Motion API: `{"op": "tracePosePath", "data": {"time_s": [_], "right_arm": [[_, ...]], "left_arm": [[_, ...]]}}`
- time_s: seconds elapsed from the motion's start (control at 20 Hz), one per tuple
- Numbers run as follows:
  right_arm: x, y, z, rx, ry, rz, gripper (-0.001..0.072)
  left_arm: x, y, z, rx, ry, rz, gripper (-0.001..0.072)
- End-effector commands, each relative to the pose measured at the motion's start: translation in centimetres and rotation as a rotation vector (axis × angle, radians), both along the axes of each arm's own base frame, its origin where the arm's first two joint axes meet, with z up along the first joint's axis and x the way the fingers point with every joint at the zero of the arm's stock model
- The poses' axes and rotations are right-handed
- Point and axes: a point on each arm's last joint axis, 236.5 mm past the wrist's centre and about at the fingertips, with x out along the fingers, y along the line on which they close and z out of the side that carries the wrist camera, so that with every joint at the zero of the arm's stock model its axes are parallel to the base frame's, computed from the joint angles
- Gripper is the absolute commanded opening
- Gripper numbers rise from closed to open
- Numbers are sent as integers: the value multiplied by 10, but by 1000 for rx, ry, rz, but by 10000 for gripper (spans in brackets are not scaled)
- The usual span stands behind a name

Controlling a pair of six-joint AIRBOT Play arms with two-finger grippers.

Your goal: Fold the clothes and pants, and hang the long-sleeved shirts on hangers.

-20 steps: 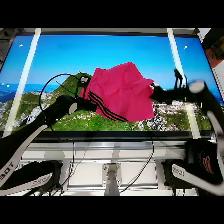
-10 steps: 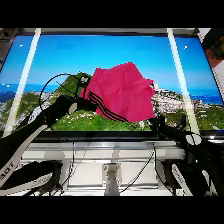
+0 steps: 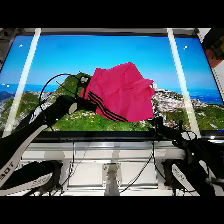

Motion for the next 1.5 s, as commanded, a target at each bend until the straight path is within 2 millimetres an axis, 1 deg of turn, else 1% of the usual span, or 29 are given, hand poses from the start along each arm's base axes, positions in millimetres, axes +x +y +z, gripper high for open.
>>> {"op": "tracePosePath", "data": {"time_s": [0.0,0.15,0.2,0.25,0.3,0.35,0.45,0.55,0.6,0.65,0.7,0.75,0.8,0.85,0.9,0.95,1.0,1.05,1.1,1.15,1.25,1.3,1.4,1.45], "right_arm": [[16,-8,-6,-58,-1,32,445],[24,-9,-18,-53,55,38,436],[27,-8,-23,-49,73,44,400],[30,-7,-26,-43,90,52,399],[33,-4,-28,-50,86,92,356],[37,-3,-28,-57,78,124,275],[44,-3,-25,-56,66,130,8],[52,-4,-14,-101,-1,196,4],[55,0,-2,-101,-36,225,4],[58,6,14,-88,-75,253,4],[60,14,35,-75,-131,290,4],[62,22,63,-59,-200,325,4],[64,29,95,-52,-280,352,4],[68,31,126,-60,-360,357,4],[74,29,157,-82,-447,340,4],[83,24,182,-110,-519,310,4],[94,17,203,-144,-581,275,4],[105,9,216,-169,-617,239,4],[117,1,224,-195,-641,202,4],[130,-7,227,-215,-650,170,4],[158,-23,226,-235,-644,98,3],[174,-29,227,-219,-639,52,3],[206,-36,229,-205,-633,15,1],[225,-39,234,-217,-645,5,1]], "left_arm": [[0,0,0,0,1,1,9],[0,0,0,0,1,1,8],[0,0,0,0,1,1,9],[0,0,0,0,0,1,8],[0,0,0,0,1,1,9],[0,0,0,0,1,1,9],[0,0,0,1,0,0,8],[3,5,2,28,-17,-12,8],[4,9,6,40,-30,-14,8],[4,12,15,35,-38,-6,7],[2,17,28,30,-51,3,7],[0,19,44,19,-75,8,7],[-2,20,65,-4,-117,10,7],[-2,20,86,-28,-168,4,7],[-2,19,108,-53,-222,-1,7],[1,18,128,-81,-272,-2,7],[6,14,143,-104,-313,-3,6],[16,8,156,-130,-356,-6,7],[28,-1,168,-160,-408,-12,6],[42,-11,180,-194,-465,-20,7],[74,-34,203,-273,-596,-37,7],[88,-44,212,-303,-638,-42,7],[117,-61,218,-335,-652,-34,6],[133,-69,223,-343,-673,-32,5]]}}
